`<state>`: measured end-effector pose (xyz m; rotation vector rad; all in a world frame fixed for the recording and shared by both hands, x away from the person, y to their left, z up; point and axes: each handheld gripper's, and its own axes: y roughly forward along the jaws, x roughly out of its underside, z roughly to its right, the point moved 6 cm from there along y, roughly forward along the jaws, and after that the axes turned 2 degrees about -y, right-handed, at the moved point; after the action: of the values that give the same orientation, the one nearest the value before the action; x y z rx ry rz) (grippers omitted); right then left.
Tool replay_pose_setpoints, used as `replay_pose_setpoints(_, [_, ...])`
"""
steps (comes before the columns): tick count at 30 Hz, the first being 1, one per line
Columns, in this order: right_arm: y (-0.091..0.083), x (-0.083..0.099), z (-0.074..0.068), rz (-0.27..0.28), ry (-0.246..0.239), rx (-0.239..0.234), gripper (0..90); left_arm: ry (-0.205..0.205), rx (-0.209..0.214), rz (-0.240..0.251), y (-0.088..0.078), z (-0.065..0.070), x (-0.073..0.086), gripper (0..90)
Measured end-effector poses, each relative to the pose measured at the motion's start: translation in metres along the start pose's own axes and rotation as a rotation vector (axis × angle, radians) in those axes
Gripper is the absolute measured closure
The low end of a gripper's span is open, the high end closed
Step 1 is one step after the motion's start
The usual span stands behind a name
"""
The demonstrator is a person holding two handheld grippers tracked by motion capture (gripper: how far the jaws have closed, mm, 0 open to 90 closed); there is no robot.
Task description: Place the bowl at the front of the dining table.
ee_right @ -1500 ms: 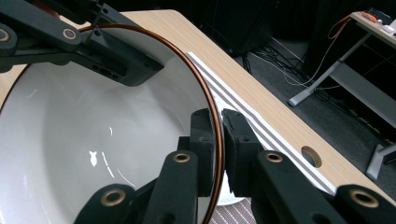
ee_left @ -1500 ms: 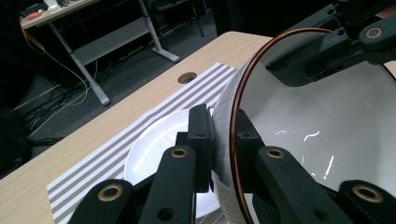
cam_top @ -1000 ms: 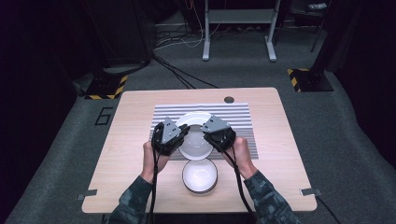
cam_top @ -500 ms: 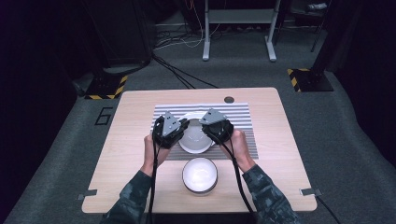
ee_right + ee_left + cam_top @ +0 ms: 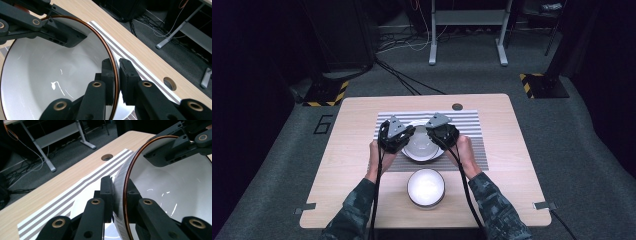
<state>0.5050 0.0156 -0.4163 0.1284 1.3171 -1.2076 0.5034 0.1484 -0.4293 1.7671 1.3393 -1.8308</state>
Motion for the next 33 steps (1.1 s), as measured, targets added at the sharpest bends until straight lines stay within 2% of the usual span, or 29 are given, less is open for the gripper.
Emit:
replay_pose_setpoints(6, [0.008, 0.004, 0.002, -0.015, 0.007, -0.003, 82.5, -0.009, -0.002, -0.015, 0.009, -0.002, 0.005, 81.5])
replay_pose_setpoints(7, [0.011, 0.006, 0.001, -0.018, 0.022, -0.008, 82.6, -0.015, 0.0, -0.023, 0.011, -0.003, 0.007, 81.3])
replay_pose_setpoints(9, [0.014, 0.008, 0.002, -0.022, 0.016, -0.01, 82.6, -0.021, 0.006, -0.032, 0.013, -0.003, 0.009, 81.3])
replay_pose_setpoints(16, [0.02, 0.01, 0.002, -0.032, 0.023, -0.01, 82.7, -0.034, 0.001, -0.034, 0.017, -0.005, 0.012, 81.2])
replay_pose_setpoints(22, [0.022, 0.01, 0.003, -0.037, 0.021, -0.007, 82.7, -0.025, -0.002, -0.04, 0.018, -0.006, 0.012, 81.2])
replay_pose_setpoints(25, [0.025, 0.009, 0.004, -0.041, 0.025, -0.008, 82.6, -0.038, -0.007, -0.036, 0.021, -0.008, 0.013, 81.1])
replay_pose_setpoints(33, [0.036, 0.012, 0.006, -0.057, 0.034, -0.013, 82.6, -0.041, -0.007, -0.058, 0.03, -0.014, 0.018, 81.1])
